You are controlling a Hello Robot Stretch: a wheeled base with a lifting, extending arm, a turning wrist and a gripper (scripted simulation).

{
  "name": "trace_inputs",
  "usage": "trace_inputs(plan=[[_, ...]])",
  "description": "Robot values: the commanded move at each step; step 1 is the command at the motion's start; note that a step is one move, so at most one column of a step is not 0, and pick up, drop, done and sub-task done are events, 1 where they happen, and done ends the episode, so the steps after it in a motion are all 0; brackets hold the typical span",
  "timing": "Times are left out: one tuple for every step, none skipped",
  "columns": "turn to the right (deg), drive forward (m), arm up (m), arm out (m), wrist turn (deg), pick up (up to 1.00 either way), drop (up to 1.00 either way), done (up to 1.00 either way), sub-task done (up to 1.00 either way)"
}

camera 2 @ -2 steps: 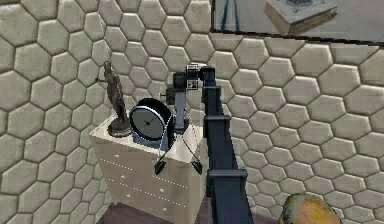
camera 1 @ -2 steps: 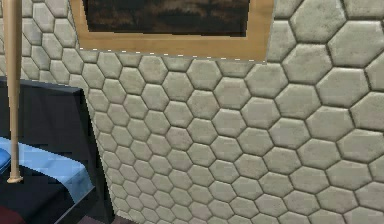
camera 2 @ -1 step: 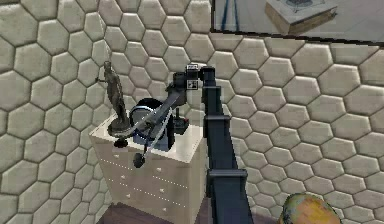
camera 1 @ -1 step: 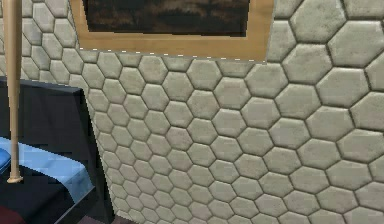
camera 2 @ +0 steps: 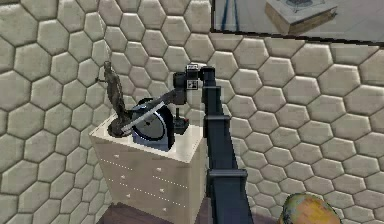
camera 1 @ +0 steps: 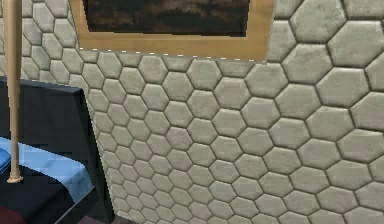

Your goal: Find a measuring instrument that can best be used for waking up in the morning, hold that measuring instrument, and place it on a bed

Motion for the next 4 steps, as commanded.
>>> trace_inputs(plan=[[0.0, 0.0, 0.0, 0.0, 45.0, 0.0, 0.0, 0.0, 0.0], [0.0, 0.0, 0.0, 0.0, 18.0, 0.0, 0.0, 0.0, 0.0], [0.0, 0.0, -0.3, 0.0, 0.0, 0.0, 0.0, 0.0, 0.0], [0.0, 0.0, 0.0, 0.0, 0.0, 1.0, 0.0, 0.0, 0.0]])
